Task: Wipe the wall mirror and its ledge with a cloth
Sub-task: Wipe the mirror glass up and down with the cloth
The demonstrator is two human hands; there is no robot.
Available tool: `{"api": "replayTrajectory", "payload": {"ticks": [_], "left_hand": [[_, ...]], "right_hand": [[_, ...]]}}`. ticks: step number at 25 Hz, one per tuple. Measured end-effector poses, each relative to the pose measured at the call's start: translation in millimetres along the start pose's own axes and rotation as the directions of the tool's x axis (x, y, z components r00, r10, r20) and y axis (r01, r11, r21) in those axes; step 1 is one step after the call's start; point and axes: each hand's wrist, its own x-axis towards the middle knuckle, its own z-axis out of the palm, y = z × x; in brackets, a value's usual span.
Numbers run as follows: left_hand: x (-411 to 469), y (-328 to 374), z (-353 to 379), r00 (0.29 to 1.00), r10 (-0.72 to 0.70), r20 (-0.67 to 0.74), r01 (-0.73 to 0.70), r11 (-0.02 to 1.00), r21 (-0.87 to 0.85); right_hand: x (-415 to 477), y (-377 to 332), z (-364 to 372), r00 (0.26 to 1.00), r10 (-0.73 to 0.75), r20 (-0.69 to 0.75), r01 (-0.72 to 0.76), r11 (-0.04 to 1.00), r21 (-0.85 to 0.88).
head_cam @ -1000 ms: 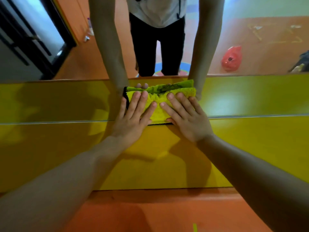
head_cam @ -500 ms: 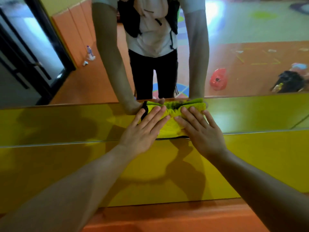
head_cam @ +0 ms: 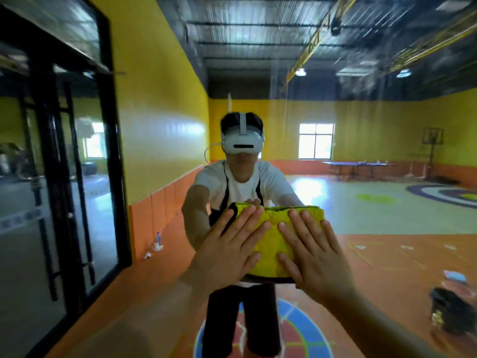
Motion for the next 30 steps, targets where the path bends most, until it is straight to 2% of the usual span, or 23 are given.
{"api": "replayTrajectory", "payload": {"ticks": [11, 14, 17, 19, 21, 23, 25, 28, 30], "left_hand": [[259.0, -193.1, -98.2, 0.994, -0.068, -0.090, 0.083, 0.982, 0.172], [330.6, -237.9, -123.8, 0.988, -0.112, -0.104, 0.134, 0.962, 0.238], [378.5, -263.0, -158.9, 0.978, -0.207, 0.022, 0.191, 0.933, 0.306], [388.1, -257.7, -167.7, 0.965, -0.253, 0.071, 0.230, 0.942, 0.244], [389.1, -238.4, -170.0, 0.945, -0.322, 0.060, 0.316, 0.944, 0.093], [390.9, -219.3, -159.8, 0.892, -0.452, 0.004, 0.449, 0.885, -0.122], [395.3, -205.8, -146.3, 0.833, -0.542, -0.111, 0.509, 0.829, -0.234], [399.2, -201.6, -123.5, 0.793, -0.545, -0.272, 0.531, 0.837, -0.129], [408.9, -196.9, -116.3, 0.784, -0.539, -0.307, 0.529, 0.840, -0.123]], "right_hand": [[297.7, 130.0, -87.1, 0.970, -0.002, -0.242, -0.018, 0.997, -0.081], [377.8, 165.6, -114.5, 0.970, 0.036, -0.241, -0.060, 0.994, -0.095], [426.0, 191.9, -146.2, 0.988, 0.042, -0.148, -0.061, 0.990, -0.124], [436.9, 189.7, -154.5, 0.992, 0.034, -0.124, -0.047, 0.994, -0.102], [437.6, 167.9, -157.8, 0.989, 0.120, -0.087, -0.114, 0.991, 0.071], [437.3, 148.4, -153.5, 0.965, 0.240, -0.107, -0.211, 0.950, 0.229], [435.0, 145.1, -142.3, 0.940, 0.257, -0.223, -0.216, 0.957, 0.192], [434.1, 156.0, -130.1, 0.930, 0.168, -0.327, -0.154, 0.986, 0.068], [434.2, 172.7, -132.9, 0.926, 0.119, -0.359, -0.115, 0.993, 0.034]]}}
